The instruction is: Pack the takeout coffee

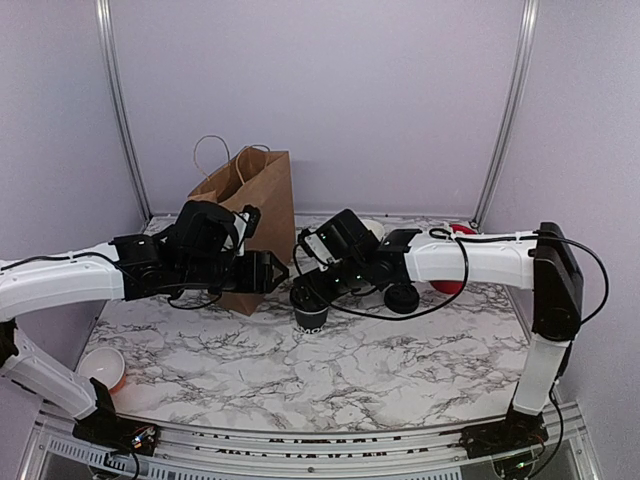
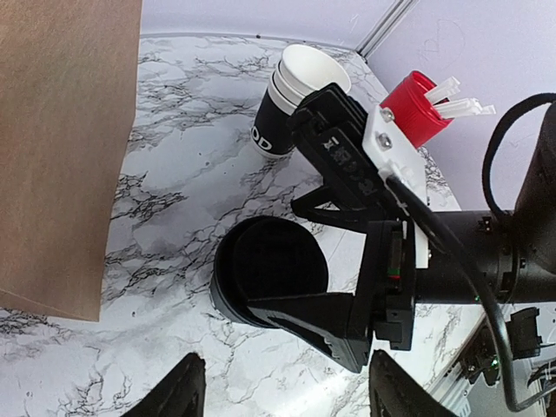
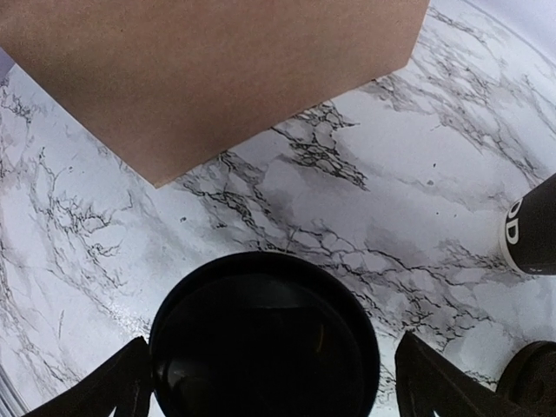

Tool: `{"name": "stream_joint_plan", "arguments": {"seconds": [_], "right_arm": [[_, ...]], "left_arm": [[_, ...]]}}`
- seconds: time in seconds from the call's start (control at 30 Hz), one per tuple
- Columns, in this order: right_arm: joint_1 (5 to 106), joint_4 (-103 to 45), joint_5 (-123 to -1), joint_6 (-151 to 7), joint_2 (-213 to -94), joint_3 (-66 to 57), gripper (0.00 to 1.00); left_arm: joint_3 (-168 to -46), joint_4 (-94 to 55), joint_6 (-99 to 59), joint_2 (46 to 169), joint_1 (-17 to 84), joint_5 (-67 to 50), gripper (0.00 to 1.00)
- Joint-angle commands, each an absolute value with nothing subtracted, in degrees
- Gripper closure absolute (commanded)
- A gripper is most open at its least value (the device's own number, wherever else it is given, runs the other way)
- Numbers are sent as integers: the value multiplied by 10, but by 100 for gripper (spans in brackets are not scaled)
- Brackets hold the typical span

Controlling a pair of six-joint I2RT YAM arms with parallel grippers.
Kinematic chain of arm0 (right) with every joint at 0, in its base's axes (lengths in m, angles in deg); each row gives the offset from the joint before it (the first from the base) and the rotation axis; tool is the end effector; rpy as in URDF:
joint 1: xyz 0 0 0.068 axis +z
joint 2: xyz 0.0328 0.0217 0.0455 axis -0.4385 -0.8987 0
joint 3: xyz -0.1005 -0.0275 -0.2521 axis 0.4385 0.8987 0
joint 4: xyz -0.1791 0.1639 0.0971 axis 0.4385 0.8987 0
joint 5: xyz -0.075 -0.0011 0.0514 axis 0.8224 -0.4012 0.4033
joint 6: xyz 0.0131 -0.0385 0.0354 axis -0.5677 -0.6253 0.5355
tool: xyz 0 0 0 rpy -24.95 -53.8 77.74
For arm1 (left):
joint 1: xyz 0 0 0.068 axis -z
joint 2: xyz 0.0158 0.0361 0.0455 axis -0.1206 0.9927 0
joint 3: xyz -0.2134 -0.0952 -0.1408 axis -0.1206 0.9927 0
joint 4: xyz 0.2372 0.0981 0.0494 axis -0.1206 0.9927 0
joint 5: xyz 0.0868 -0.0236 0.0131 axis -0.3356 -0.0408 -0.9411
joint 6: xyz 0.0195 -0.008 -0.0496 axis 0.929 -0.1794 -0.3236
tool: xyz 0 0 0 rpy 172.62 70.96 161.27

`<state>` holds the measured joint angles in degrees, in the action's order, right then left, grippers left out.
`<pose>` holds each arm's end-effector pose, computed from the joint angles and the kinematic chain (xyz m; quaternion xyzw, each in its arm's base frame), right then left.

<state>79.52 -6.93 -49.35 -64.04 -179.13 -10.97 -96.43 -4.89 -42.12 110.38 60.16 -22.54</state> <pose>0.2499 0.3329 0.2388 -0.2956 0.8829 0.1704 0.3224 0.1906 -0.2491 0.3075 0.1215 0.8515 -0.3185 0.3984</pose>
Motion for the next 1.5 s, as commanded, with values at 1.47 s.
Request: {"name": "stream_joint_plan", "arguments": {"seconds": [1.47], "right_arm": [[568,25,-405,-563,-1377,265,32]], "left_arm": [[-1009,-47,-411,1072,565,-239,10]]}}
